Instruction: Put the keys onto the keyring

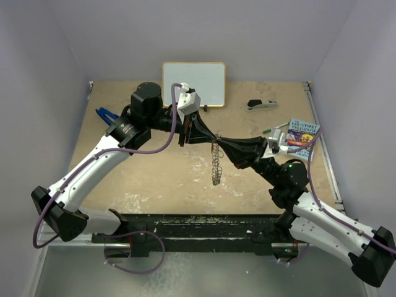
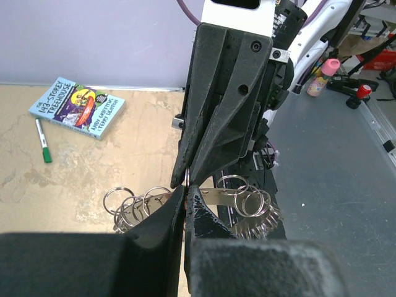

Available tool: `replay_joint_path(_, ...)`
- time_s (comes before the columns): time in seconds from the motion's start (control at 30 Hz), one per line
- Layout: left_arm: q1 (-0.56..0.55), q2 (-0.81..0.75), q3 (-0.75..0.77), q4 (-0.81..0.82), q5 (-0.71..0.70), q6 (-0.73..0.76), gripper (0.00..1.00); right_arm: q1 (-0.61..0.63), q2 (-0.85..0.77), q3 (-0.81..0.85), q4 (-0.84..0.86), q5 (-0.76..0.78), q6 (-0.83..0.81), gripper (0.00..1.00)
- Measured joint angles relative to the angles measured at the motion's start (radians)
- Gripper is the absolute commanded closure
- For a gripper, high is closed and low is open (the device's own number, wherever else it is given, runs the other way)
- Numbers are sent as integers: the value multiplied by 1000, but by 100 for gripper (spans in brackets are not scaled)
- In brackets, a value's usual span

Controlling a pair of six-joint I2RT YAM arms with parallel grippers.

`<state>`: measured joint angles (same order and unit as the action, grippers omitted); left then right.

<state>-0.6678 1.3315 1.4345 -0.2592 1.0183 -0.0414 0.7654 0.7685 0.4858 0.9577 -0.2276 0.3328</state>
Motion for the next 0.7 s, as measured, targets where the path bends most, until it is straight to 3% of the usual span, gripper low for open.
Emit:
replay_joint_path(0.17,0,0,0,13,0,-2,97,0,4,-1,23,-1,0,100)
replay_joint_path(0.4,8,-4,0,11,-4,2,85,0,-9,-4,18,-1,0,100)
replay_joint_path(0.7,48,-8,0,3,-42,23,78,0,-56,-4,-8,1,1,100)
